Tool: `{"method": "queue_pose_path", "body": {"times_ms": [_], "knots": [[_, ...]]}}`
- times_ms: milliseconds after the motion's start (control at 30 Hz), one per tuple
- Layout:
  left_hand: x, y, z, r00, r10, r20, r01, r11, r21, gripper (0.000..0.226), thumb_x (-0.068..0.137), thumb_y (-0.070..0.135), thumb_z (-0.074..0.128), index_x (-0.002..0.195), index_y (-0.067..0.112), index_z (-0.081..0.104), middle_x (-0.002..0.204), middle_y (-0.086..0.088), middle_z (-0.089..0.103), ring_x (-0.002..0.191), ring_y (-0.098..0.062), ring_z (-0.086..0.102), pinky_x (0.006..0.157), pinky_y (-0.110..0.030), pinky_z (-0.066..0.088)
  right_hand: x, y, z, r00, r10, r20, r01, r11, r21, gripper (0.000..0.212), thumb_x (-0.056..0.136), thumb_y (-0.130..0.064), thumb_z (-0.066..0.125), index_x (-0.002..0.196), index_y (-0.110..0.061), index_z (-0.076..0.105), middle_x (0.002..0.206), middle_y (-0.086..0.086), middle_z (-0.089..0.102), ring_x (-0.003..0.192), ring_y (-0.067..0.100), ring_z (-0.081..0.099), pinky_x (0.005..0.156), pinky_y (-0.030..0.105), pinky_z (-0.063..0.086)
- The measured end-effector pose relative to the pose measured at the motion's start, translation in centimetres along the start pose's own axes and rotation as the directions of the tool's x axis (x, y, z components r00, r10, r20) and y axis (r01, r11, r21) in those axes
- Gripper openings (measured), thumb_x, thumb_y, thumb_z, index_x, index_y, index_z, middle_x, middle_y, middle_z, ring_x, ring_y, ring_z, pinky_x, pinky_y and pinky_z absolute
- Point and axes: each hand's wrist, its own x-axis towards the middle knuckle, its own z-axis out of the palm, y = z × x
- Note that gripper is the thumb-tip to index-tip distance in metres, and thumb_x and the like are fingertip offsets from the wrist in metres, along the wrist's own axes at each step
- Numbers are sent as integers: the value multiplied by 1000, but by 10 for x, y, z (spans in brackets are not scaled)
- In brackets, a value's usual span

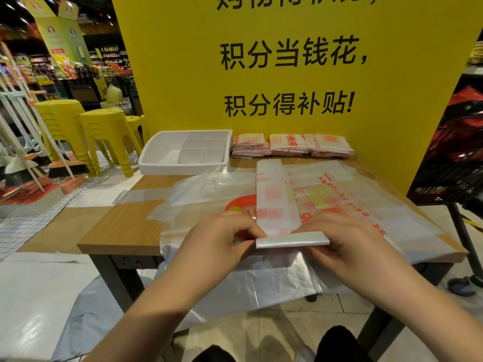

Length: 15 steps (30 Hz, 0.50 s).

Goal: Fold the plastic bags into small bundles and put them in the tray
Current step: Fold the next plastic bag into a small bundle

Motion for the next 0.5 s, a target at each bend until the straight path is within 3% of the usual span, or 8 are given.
{"method": "queue_pose_path", "body": {"times_ms": [133,233,333,433,500], "knots": [[0,-1,0,999,37,-17,-37,999,-15,20,78,16,83,90,31,77,88,16,71,89,-4,66,78,-25,54,-1,2,2,999,44,-13,-45,999,-26,21,90,-23,65,102,-39,72,94,-23,62,94,0,58,75,22,46],[0,-1,-1,999,35,-4,-35,999,-31,21,81,22,80,100,30,76,91,16,70,93,-2,63,79,-17,50,2,0,2,996,86,-16,-86,996,-3,21,91,-37,62,105,-51,67,96,-31,55,94,-7,52,73,9,36],[2,1,0,999,33,-2,-33,999,43,9,87,36,72,91,42,66,87,18,60,95,-2,53,76,-11,40,10,-2,2,994,107,0,-107,994,16,22,91,-44,59,87,-65,57,97,-35,54,92,-11,51,71,6,34],[5,1,4,1000,13,-4,-13,995,98,14,93,40,64,86,46,54,84,19,55,93,-1,49,73,-11,35,16,2,6,988,151,-6,-151,988,-41,15,91,-49,56,77,-44,54,78,-20,57,85,-5,52,64,14,34],[7,1,8,999,-26,-46,28,999,46,7,94,38,64,92,34,59,84,15,58,91,-2,52,72,-14,38,20,3,8,978,206,-30,-206,978,-4,9,93,-45,58,86,-41,55,75,-17,58,82,-3,54,61,16,36]]}}
